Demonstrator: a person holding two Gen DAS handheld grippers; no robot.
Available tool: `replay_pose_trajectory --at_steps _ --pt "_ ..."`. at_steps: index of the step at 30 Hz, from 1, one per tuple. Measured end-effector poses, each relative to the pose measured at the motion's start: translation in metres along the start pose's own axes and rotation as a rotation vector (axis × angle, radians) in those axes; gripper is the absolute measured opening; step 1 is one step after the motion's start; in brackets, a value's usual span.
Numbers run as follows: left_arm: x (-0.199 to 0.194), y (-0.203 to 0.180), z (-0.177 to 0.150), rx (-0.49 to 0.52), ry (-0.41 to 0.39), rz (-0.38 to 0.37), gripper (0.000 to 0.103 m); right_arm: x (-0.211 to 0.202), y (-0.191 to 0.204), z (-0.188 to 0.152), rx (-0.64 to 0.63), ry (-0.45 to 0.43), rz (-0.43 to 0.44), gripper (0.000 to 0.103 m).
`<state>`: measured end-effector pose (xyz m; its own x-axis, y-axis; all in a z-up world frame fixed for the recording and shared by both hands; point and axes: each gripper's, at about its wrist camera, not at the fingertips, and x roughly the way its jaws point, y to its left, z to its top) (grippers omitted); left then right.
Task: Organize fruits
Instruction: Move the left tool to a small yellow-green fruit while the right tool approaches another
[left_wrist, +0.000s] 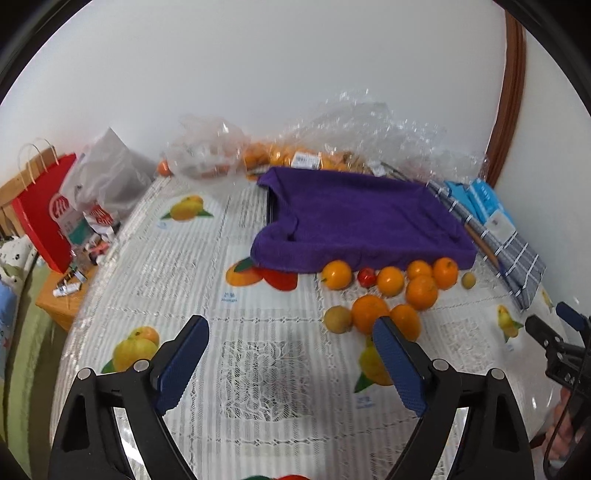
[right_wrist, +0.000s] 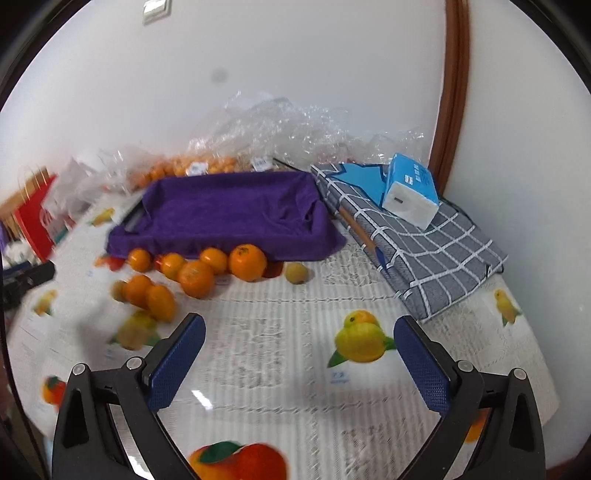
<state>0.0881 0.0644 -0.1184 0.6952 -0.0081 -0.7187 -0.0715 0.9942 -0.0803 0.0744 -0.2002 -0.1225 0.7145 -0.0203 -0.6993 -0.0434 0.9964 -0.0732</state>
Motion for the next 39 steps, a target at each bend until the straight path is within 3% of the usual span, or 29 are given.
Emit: replay_pose_trajectory --at_steps 6,12,18,21,25,28,30,32,39 --pt "0.036 0.011 -0.002 -0.018 0.056 -0.024 0.089 0.043 -0.013 0.005 0.087 0.064 0.051 0.09" --pt "0.064 0.019 -0.01 -0.015 0.067 -0.009 0.089 0.082 -0.017 0.008 0.111 0.087 0.046 0.07" --pt "0.078 0.022 -0.014 0.003 0.054 -0.046 0.089 0.113 -0.012 0.015 0.108 0.111 0.079 0.059" --pt "0.085 0.027 -0.016 -0.012 0.061 -0.104 0.087 0.125 -0.009 0.017 0.098 0.123 0.084 0.055" --pt "0.085 0.036 -0.015 -0.049 0.056 -0.19 0.084 0.136 -0.008 0.021 0.101 0.132 0.095 0.051" --pt "0.086 0.034 -0.015 -0.046 0.058 -0.195 0.084 0.142 -0.01 0.026 0.116 0.131 0.098 0.05" --pt "0.086 0.033 -0.015 -0.039 0.06 -0.19 0.084 0.144 -0.009 0.027 0.112 0.13 0.09 0.045" --pt "0.085 0.031 -0.015 -0.032 0.06 -0.197 0.084 0.145 -0.007 0.027 0.101 0.13 0.093 0.028" --pt "0.077 0.018 -0.016 0.031 0.032 -0.231 0.079 0.136 -0.004 0.023 0.08 0.122 0.086 0.027"
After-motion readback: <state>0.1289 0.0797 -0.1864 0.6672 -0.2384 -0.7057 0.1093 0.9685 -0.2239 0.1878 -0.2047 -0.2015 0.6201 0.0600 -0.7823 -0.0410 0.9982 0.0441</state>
